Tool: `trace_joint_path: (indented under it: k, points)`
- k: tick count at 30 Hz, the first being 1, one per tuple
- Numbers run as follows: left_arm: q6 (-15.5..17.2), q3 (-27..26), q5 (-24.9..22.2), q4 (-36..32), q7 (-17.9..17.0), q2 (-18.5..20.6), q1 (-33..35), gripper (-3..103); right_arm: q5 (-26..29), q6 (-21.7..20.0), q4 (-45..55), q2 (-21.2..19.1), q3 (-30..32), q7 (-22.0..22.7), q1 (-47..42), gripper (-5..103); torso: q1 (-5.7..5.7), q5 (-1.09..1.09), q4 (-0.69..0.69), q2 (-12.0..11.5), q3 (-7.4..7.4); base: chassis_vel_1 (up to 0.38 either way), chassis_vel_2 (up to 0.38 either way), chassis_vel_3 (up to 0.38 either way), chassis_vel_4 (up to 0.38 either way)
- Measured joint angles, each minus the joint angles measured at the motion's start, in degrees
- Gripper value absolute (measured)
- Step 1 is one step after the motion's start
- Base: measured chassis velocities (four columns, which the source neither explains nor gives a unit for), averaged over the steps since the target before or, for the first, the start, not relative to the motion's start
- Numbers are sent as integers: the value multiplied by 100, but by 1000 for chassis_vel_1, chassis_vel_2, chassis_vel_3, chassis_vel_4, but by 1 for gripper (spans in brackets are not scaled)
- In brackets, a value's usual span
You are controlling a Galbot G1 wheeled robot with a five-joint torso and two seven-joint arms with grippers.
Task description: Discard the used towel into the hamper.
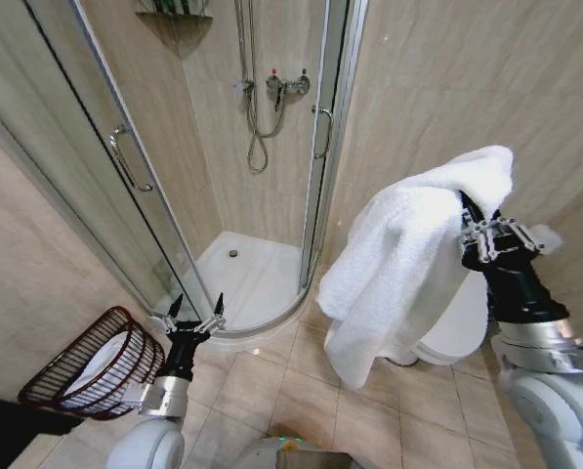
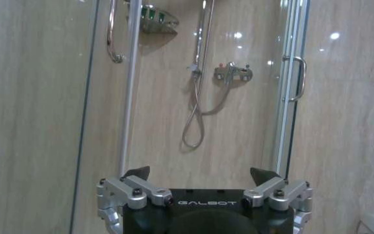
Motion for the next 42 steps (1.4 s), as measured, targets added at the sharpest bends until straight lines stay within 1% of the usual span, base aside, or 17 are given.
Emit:
trace_joint_path:
  k: [6, 10, 11, 14, 15, 23, 28, 33, 34, 37, 38, 41, 42]
  points:
    - [0, 0, 0, 0, 0, 0, 0, 100, 2, 0, 0, -1, -4, -11, 14, 13, 49, 0, 0, 110, 61, 0, 0, 0, 0]
    - [0, 0, 0, 0, 0, 0, 0, 100, 2, 0, 0, 26, 14, -33, -10, 13, 128, 0, 0, 280, 153, 0, 0, 0, 0]
    - [0, 0, 0, 0, 0, 0, 0, 100, 2, 0, 0, 26, 14, -33, -10, 13, 128, 0, 0, 280, 153, 0, 0, 0, 0]
    - [0, 0, 0, 0, 0, 0, 0, 100, -2, 0, -1, 42, 13, -43, -18, 13, 180, 0, 0, 405, 225, 0, 0, 0, 0]
    - [0, 0, 0, 0, 0, 0, 0, 100, -2, 0, -1, 42, 13, -43, -18, 13, 180, 0, 0, 405, 225, 0, 0, 0, 0]
    - [0, 0, 0, 0, 0, 0, 0, 100, 273, -52, 0, 2, 235, 78, -54, 13, 290, 0, 0, 646, 356, 0, 0, 0, 0]
    - [0, 0, 0, 0, 0, 0, 0, 100, 269, -63, -1, 98, 195, 76, -96, 13, 358, 0, 0, 798, 439, 0, 0, 0, 0]
    - [0, 0, 0, 0, 0, 0, 0, 100, 269, -63, -1, 52, 201, 75, -87, 13, 422, 0, 0, 942, 520, 0, 0, 0, 0]
    - [0, 0, 0, 0, 0, 0, 0, 100, 269, -63, -1, 52, 201, 75, -87, 13, 422, 0, 0, 942, 520, 0, 0, 0, 0]
    - [0, 0, 0, 0, 0, 0, 0, 100, 279, -62, -1, 46, 264, 75, -107, 13, 480, 0, 0, 1072, 593, 0, 0, 0, 0]
    - [0, 0, 0, 0, 0, 0, 0, 100, 279, -62, -1, 46, 264, 75, -107, 13, 480, 0, 0, 1072, 593, 0, 0, 0, 0]
    - [0, 0, 0, 0, 0, 0, 0, 100, 282, -62, -1, 38, 284, 76, -114, 13, 531, 0, 0, 1185, 655, 0, 0, 0, 0]
    - [0, 0, 0, 0, 0, 0, 0, 100, 282, -62, -1, 38, 284, 76, -114, 13, 531, 0, 0, 1185, 655, 0, 0, 0, 0]
